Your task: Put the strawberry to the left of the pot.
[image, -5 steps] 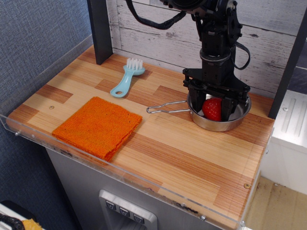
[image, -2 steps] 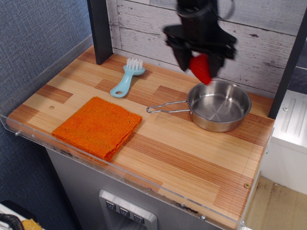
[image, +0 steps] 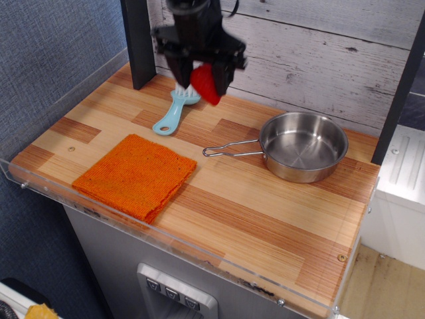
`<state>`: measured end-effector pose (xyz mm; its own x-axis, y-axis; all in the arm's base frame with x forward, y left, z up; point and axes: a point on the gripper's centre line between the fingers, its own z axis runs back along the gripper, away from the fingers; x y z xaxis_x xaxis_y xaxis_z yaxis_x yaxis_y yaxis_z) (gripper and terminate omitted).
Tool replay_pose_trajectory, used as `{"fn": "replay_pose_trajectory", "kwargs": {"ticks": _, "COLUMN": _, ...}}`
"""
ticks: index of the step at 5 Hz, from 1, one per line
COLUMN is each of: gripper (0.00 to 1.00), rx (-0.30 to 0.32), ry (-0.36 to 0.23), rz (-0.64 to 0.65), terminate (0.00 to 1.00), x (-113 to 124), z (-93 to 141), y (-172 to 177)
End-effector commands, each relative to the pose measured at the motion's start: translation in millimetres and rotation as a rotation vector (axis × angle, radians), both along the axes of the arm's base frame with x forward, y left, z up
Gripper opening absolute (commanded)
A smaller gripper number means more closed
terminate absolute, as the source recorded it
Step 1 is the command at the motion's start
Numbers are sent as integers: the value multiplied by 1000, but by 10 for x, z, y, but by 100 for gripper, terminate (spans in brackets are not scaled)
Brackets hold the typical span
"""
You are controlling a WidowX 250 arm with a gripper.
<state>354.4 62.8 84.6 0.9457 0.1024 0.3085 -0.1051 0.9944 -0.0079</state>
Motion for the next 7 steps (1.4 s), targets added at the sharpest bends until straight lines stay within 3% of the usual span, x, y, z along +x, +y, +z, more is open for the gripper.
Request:
{"fn": "replay_pose_trajectory", "kwargs": {"ticks": 1, "gripper": 0, "rx": -1, "ry": 42, "rz": 20, "terminate": 0, "x": 114, "z": -188, "y": 227}}
{"fn": "replay_pose_trajectory", "kwargs": {"ticks": 3, "gripper": 0, "rx": -55, "ry": 53, "rz": -31, "terminate": 0, "x": 267, "z": -340, "y": -24}}
{"fn": "replay_pose_trajectory", "kwargs": {"ticks": 4, "gripper": 0, "rx": -47, "ry": 70, "rz": -69, "terminate": 0, "x": 297, "z": -392, "y": -95}}
{"fn": "replay_pose_trajectory", "kwargs": {"ticks": 5, "gripper": 100, "rx": -60, "ry": 63, "rz": -61, "terminate": 0, "x": 299, "z": -298, "y": -45}}
{"fn": "replay_pose_trajectory", "kwargs": {"ticks": 6, "gripper": 100, "rx": -55, "ry": 14, "rz": -57, "terminate": 0, "x": 301, "z": 45, "y": -9}}
{"fn": "replay_pose_trajectory", "kwargs": {"ticks": 7, "gripper": 100, "rx": -42, "ry": -71, "rz": -34, "terminate": 0, "x": 160, "z": 547, "y": 34}}
